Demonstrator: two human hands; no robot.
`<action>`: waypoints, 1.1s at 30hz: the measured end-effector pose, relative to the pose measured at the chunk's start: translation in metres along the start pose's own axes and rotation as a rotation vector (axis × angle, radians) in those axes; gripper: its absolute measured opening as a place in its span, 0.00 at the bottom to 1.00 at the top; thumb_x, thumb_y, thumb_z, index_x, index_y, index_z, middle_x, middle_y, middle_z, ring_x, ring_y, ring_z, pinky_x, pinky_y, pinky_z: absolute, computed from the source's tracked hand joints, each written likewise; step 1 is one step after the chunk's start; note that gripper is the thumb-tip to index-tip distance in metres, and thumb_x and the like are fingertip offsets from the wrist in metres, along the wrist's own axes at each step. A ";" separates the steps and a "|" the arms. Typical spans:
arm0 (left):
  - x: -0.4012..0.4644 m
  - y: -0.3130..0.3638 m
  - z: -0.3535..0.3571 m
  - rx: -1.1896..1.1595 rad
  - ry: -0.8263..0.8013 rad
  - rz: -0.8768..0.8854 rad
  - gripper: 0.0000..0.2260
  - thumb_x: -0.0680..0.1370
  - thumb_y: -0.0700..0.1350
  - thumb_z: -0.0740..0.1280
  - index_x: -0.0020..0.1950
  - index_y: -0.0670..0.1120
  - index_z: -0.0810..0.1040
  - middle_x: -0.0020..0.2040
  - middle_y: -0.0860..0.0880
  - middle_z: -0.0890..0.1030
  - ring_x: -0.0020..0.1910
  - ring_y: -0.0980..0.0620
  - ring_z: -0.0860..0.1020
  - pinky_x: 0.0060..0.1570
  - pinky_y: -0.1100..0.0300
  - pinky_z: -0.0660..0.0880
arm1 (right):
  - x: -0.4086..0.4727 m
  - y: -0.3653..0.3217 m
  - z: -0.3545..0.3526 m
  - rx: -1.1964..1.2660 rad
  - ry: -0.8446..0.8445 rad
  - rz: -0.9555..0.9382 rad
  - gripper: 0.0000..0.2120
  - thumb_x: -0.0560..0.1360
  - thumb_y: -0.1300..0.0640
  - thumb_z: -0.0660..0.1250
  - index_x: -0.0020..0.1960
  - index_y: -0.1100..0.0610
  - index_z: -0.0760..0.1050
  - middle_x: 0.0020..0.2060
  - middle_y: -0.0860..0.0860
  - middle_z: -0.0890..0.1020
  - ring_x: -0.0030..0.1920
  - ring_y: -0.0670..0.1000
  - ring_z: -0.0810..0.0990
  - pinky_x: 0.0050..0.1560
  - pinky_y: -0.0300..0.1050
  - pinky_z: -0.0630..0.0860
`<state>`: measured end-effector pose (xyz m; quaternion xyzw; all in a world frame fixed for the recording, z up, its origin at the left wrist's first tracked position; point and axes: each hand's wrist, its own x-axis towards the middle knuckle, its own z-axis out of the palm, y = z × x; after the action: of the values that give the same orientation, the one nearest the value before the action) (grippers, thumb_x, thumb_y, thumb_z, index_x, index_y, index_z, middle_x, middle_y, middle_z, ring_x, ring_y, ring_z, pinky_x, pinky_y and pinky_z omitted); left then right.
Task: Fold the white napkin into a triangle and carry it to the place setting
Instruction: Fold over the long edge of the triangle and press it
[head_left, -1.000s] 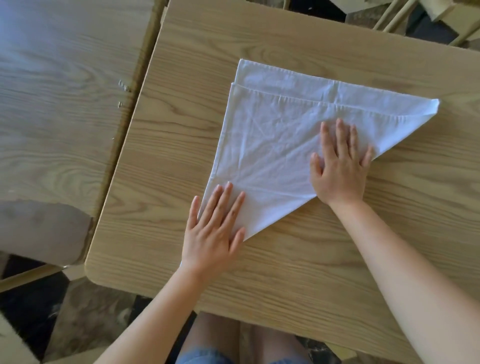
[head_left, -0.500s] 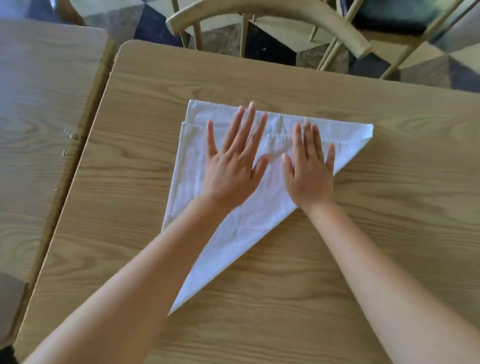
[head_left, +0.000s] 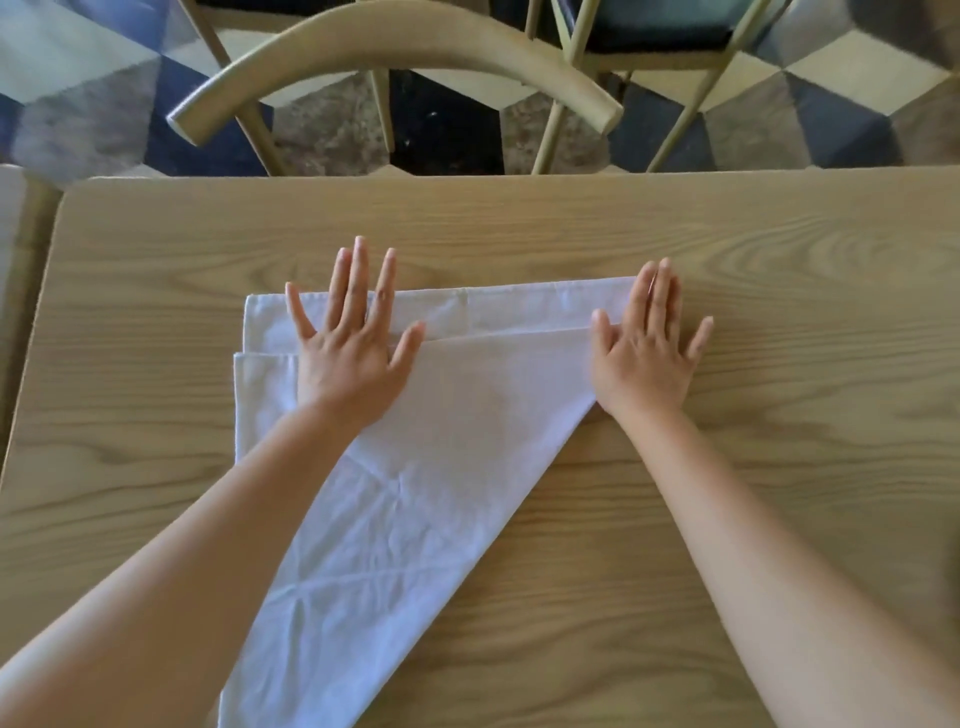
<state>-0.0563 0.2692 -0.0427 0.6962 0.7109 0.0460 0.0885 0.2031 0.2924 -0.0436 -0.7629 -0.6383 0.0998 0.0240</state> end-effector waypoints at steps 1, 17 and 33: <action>0.001 -0.001 0.000 -0.004 -0.006 0.000 0.29 0.77 0.62 0.40 0.76 0.54 0.36 0.77 0.50 0.36 0.75 0.55 0.36 0.70 0.41 0.33 | 0.000 0.001 -0.001 -0.005 -0.008 0.015 0.31 0.79 0.44 0.42 0.75 0.56 0.35 0.76 0.51 0.39 0.75 0.49 0.38 0.71 0.60 0.35; 0.009 -0.064 -0.032 -0.066 -0.035 0.315 0.32 0.72 0.62 0.61 0.70 0.43 0.68 0.66 0.44 0.72 0.65 0.46 0.65 0.62 0.43 0.63 | 0.059 0.033 -0.053 -0.143 -0.264 -0.686 0.38 0.74 0.44 0.64 0.76 0.56 0.49 0.74 0.55 0.59 0.75 0.55 0.52 0.71 0.62 0.46; 0.003 -0.033 -0.061 -0.039 -0.065 0.266 0.11 0.68 0.41 0.74 0.46 0.45 0.75 0.38 0.49 0.79 0.33 0.45 0.75 0.34 0.58 0.65 | 0.059 0.024 -0.061 -0.213 0.057 -1.112 0.06 0.65 0.66 0.66 0.36 0.55 0.74 0.29 0.48 0.77 0.31 0.54 0.74 0.46 0.48 0.60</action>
<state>-0.1003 0.2747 0.0108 0.7835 0.6081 0.0484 0.1182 0.2472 0.3512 0.0050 -0.3126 -0.9497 -0.0134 0.0132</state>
